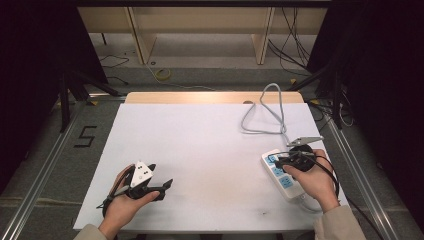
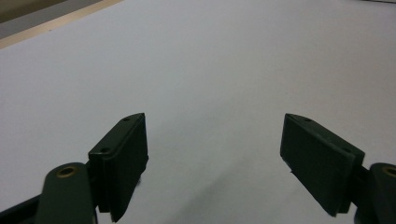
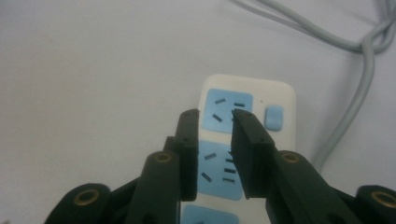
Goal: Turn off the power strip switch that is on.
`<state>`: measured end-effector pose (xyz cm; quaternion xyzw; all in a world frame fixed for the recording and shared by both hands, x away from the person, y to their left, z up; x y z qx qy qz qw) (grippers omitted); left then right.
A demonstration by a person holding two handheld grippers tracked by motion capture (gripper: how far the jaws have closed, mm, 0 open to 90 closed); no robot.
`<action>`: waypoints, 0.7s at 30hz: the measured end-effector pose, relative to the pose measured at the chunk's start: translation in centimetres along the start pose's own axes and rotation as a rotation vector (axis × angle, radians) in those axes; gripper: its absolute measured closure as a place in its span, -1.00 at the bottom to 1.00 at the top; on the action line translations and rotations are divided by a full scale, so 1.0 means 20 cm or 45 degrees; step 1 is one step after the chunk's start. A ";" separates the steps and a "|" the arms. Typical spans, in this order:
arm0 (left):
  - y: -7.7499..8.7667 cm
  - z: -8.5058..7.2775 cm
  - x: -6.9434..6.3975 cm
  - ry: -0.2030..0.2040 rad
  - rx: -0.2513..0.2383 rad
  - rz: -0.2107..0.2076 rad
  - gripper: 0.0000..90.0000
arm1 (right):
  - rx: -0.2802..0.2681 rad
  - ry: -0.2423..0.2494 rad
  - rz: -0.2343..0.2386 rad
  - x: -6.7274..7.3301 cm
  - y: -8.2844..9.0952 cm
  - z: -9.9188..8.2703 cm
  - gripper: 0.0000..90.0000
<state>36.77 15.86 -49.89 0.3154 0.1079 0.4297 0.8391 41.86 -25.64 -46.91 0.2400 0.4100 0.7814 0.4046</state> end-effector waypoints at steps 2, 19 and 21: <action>0.00 0.00 0.00 -0.001 0.000 0.001 -0.49 | -0.033 0.004 0.017 0.01 0.00 0.00 0.58; 0.00 0.00 0.00 -0.001 0.009 -0.004 -0.49 | -0.265 0.166 0.150 0.18 -0.05 0.02 0.14; 0.00 0.00 0.00 -0.001 0.006 -0.004 -0.49 | -0.280 0.183 0.152 0.20 -0.05 0.02 0.11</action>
Point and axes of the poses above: each handheld gripper's, and its own axes: y roughly backward along the jaws, z roughly out of its top, x roughly to its left, the point moved 6 cm from there along -y, roughly forward along the jaws, and after that the axes turned 6 degrees about x, right-handed, at the moved point
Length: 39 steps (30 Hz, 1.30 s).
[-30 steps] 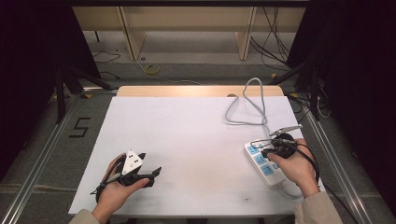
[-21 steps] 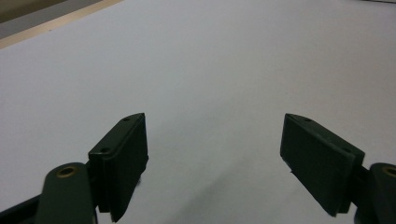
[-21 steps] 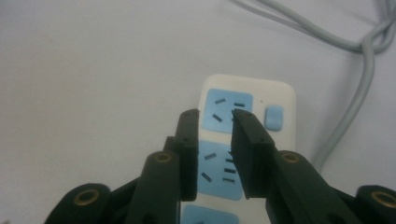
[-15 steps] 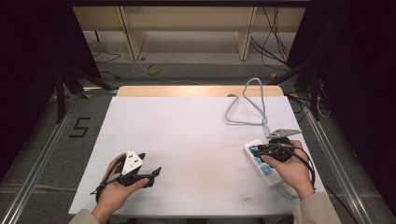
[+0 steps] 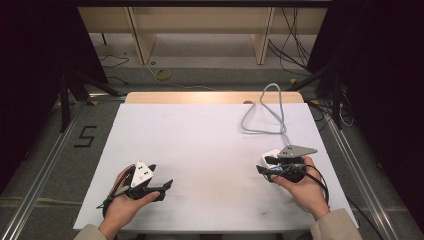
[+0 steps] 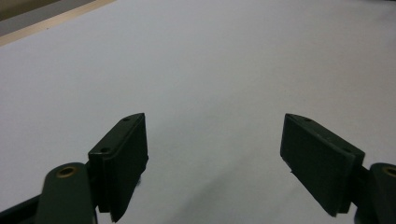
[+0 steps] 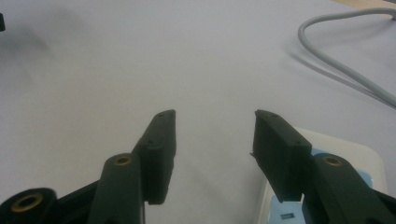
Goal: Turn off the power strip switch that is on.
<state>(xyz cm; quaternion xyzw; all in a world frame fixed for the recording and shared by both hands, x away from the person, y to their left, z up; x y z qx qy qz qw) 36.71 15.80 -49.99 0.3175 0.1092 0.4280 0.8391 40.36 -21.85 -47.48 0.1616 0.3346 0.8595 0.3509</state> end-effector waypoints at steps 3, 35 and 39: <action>0.00 0.00 0.00 -0.001 0.001 -0.001 -0.49 | -0.011 0.016 0.009 0.02 -0.01 0.00 0.09; -0.01 -0.01 -0.02 -0.013 0.022 -0.022 -0.49 | -0.123 0.106 0.075 0.19 -0.02 -0.05 -0.19; -0.01 -0.01 -0.03 -0.019 0.023 -0.027 -0.49 | -0.138 0.112 0.085 0.21 -0.02 -0.05 -0.21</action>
Point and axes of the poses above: each handheld gripper's, and its own axes: y roughly backward along the jaws, z roughly out of its top, x roughly to its left, the point moved 6 cm from there along -y, roughly forward along the jaws, and after that the axes turned 6 degrees about x, right-handed, at the moved point
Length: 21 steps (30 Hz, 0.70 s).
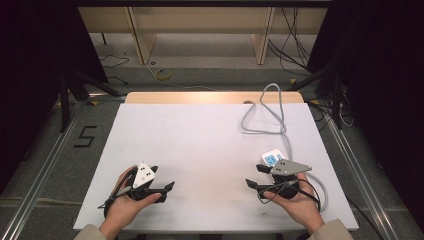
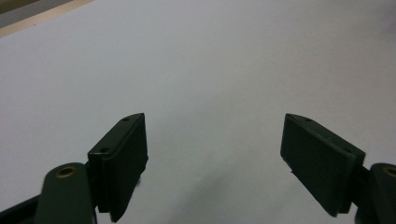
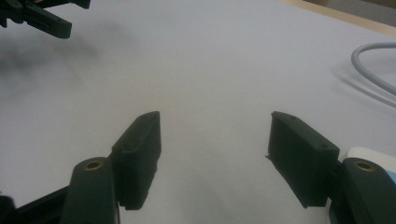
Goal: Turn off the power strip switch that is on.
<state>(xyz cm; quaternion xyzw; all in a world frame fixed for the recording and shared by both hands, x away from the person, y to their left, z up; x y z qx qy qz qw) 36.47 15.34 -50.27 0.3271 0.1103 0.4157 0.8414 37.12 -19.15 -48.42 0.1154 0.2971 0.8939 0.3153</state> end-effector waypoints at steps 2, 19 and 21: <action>0.00 0.00 0.00 -0.009 0.004 -0.001 -0.49 | 0.000 0.005 -0.004 0.00 0.00 0.00 -0.22; 0.00 0.00 -0.01 -0.006 0.000 -0.011 -0.49 | -0.004 0.003 0.028 0.05 -0.03 -0.03 -0.23; 0.00 0.00 -0.01 -0.008 0.000 -0.008 -0.49 | -0.010 -0.002 0.033 0.05 -0.04 -0.03 -0.23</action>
Point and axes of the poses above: each handheld gripper's, and its own axes: y roughly backward along the jaws, z roughly out of its top, x roughly to its left, the point moved 6 cm from there along -y, roughly forward along the jaws, and after that the axes turned 6 degrees about x, right-handed, at the moved point
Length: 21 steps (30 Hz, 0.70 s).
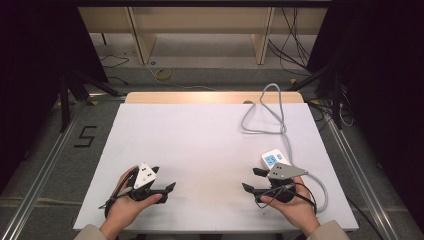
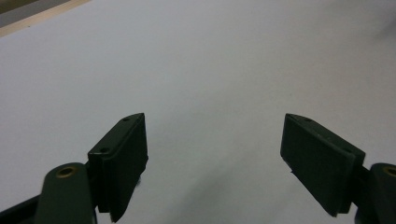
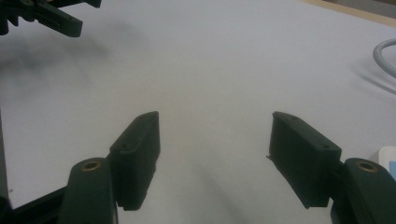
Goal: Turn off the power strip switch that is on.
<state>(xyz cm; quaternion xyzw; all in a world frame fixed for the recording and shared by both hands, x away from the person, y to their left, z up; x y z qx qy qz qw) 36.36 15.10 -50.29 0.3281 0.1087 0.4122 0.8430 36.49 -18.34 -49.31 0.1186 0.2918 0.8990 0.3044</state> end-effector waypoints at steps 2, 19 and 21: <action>0.00 0.00 0.00 0.002 0.000 0.000 -0.49 | -0.010 -0.001 0.004 0.00 0.00 0.00 -0.23; 0.00 0.00 0.01 0.000 0.003 0.007 -0.49 | -0.051 -0.007 0.007 0.00 0.01 0.01 -0.28; 0.00 0.00 0.01 0.005 0.004 0.005 -0.49 | -0.053 -0.007 0.004 -0.01 0.01 0.01 -0.28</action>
Point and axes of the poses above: each handheld gripper's, and its own axes: y roughly backward along the jaws, z roughly out of its top, x roughly to its left, the point moved 6 cm from there along -y, roughly forward along the jaws, and after that the axes turned 6 degrees about x, right-handed, at the moved point
